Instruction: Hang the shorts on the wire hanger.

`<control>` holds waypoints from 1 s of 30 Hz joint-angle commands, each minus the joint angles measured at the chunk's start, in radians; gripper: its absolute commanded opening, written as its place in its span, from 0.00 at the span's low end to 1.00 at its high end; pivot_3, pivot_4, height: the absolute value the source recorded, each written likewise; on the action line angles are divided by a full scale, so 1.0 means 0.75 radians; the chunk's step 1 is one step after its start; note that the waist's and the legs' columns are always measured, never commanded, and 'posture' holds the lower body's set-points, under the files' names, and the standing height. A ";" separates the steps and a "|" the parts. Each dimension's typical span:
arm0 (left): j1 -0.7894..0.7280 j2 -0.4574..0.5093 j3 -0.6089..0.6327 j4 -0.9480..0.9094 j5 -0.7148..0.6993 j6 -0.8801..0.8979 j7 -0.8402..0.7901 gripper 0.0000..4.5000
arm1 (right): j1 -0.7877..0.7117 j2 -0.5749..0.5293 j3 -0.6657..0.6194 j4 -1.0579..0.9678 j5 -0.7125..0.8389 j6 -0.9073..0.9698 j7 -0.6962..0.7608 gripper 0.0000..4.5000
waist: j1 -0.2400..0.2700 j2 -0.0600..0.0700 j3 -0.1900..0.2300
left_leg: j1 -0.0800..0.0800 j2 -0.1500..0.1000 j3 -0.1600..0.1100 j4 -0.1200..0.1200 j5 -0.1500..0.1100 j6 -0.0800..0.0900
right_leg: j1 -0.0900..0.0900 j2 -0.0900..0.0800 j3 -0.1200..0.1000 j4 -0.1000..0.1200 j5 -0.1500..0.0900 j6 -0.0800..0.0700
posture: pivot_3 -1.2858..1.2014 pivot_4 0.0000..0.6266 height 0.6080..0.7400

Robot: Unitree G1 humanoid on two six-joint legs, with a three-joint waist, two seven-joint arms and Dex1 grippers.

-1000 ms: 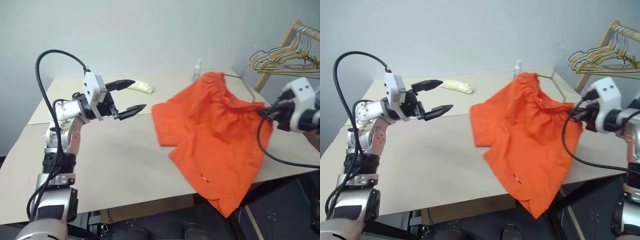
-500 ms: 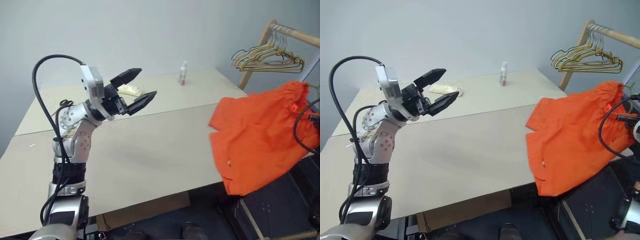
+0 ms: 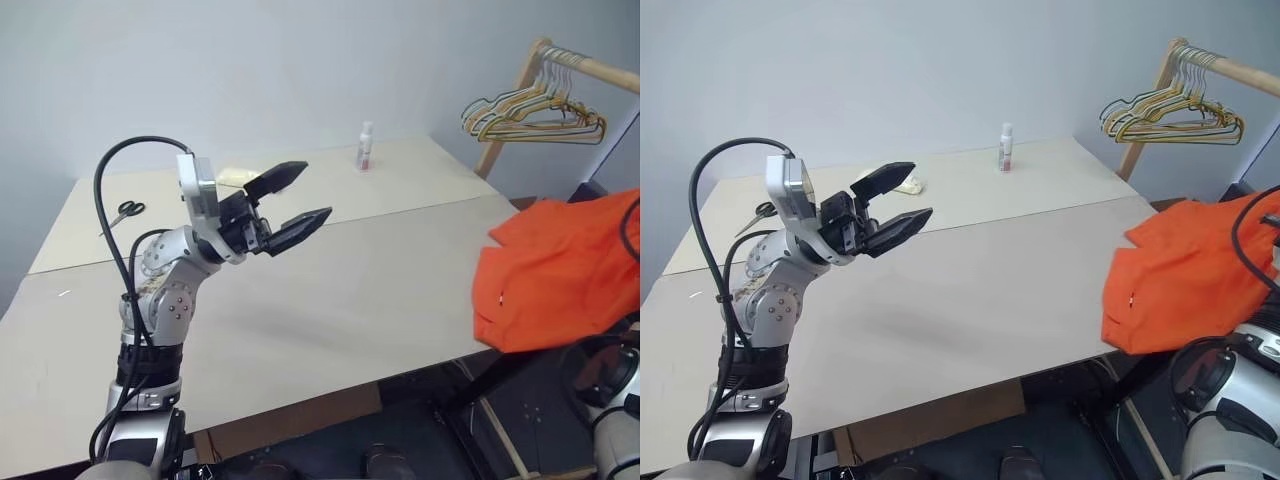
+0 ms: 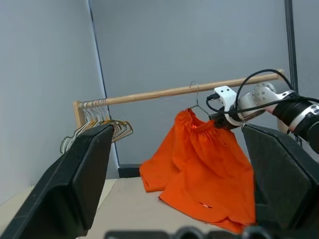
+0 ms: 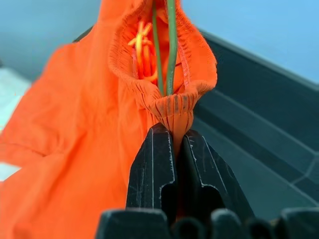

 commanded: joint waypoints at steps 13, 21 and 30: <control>0.018 -0.054 -0.032 -0.078 0.004 -0.033 0.035 0.99 | -0.273 -0.170 -0.016 0.502 0.113 -0.232 -0.180 0.00 | -0.024 0.004 0.000 | 0.017 0.001 0.010 -0.003 -0.011 0.020 | 0.019 0.002 0.010 -0.018 0.005 0.007 | 0.51 0.00 1.00; 0.036 -0.062 -0.048 -0.095 0.018 -0.047 0.041 0.99 | -0.256 -0.163 0.033 0.538 0.156 -0.199 -0.201 0.00 | -0.021 0.004 0.000 | 0.016 0.001 0.010 -0.003 -0.012 0.021 | 0.019 0.002 0.011 -0.022 0.005 0.008 | 0.51 0.00 1.00; 0.037 -0.063 -0.046 -0.105 0.001 -0.053 0.043 1.00 | -0.227 -0.134 0.137 0.467 0.111 -0.195 -0.283 0.45 | -0.019 0.005 0.000 | 0.015 0.001 0.011 -0.004 -0.012 0.021 | 0.018 0.002 0.011 -0.025 0.006 0.008 | 0.51 0.00 1.00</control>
